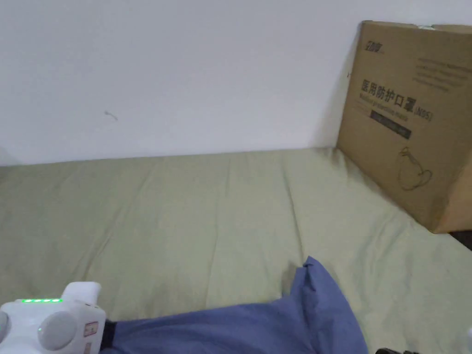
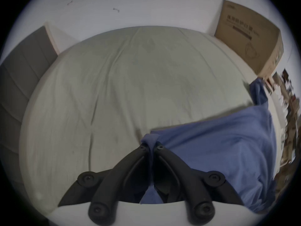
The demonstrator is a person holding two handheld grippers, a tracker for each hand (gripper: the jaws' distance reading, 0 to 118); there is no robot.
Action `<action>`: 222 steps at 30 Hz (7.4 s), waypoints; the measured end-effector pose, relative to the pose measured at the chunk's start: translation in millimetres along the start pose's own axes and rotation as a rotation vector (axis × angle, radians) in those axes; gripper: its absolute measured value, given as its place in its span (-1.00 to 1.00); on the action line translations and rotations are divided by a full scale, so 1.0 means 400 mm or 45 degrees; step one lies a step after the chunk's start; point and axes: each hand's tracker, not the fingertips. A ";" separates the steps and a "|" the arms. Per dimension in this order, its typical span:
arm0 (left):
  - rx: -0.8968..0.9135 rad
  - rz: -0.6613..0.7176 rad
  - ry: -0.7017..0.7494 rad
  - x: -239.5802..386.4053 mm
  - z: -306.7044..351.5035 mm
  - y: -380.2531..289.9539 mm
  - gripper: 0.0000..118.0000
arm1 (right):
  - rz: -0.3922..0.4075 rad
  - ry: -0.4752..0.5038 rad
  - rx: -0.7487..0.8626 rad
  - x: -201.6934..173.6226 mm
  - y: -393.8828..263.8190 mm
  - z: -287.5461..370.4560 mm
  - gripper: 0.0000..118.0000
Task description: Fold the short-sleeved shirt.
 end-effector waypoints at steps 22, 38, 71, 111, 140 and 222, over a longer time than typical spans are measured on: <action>0.073 0.364 0.304 -0.189 0.129 -0.080 -0.95 | 0.166 -0.584 -0.647 0.154 0.238 -0.644 0.76; 0.083 0.306 0.185 -0.192 0.220 -0.094 -0.95 | 0.213 -0.360 -0.560 0.077 0.187 -0.523 -0.96; 0.755 0.089 0.188 -0.172 0.877 0.596 -0.95 | 0.212 -0.210 0.443 -0.420 1.112 0.033 -0.96; -0.052 0.103 -0.052 -0.165 0.447 -0.600 -0.95 | 0.071 -0.342 -0.551 0.296 -0.217 0.163 -0.96; 1.277 0.235 0.123 0.073 0.976 -0.746 -1.00 | 0.286 0.021 0.629 -0.227 -0.260 0.487 -1.00; 0.308 0.442 -0.044 -0.153 0.531 -0.433 -0.97 | -0.281 -0.136 -0.252 0.149 -0.002 0.114 -0.89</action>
